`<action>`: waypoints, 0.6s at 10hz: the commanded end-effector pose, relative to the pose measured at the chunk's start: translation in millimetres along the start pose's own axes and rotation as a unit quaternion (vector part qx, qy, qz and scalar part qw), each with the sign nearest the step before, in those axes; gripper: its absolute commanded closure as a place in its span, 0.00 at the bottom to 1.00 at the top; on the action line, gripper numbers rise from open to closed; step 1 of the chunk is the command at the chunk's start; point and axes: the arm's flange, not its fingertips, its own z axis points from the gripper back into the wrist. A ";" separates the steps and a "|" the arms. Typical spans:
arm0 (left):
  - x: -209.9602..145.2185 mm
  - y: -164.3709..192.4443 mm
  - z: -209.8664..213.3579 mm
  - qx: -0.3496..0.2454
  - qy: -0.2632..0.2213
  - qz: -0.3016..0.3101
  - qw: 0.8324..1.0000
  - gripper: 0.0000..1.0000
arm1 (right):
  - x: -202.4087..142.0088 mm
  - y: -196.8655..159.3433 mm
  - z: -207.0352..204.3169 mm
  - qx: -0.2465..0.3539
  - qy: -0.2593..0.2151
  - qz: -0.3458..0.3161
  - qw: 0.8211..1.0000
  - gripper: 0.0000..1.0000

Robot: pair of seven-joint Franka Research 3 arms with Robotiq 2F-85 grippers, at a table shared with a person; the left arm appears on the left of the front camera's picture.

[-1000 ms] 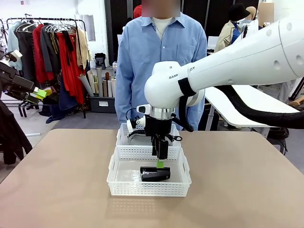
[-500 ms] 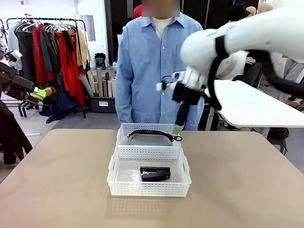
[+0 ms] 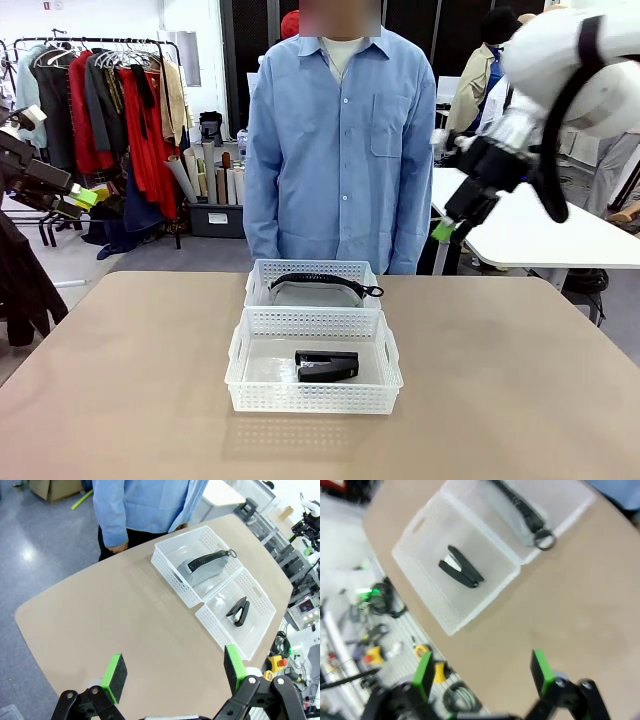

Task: Distribute items into two baskets.
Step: Place the picked Stapler into the Organizing basket as instructed by the person.

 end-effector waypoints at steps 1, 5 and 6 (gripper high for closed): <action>-0.5 -1.3 0.6 0.001 0.006 -0.004 1.000 0.00 | -39.4 0.1 29.1 -0.007 -0.064 -0.046 0.997 0.00; -0.5 -1.3 0.6 0.001 0.006 -0.004 1.000 0.00 | -122.6 -33.8 88.7 -0.001 -0.170 -0.066 0.983 0.00; -0.5 -1.3 0.6 0.001 0.006 -0.004 1.000 0.00 | -143.9 -42.0 93.3 0.005 -0.189 -0.061 0.980 0.00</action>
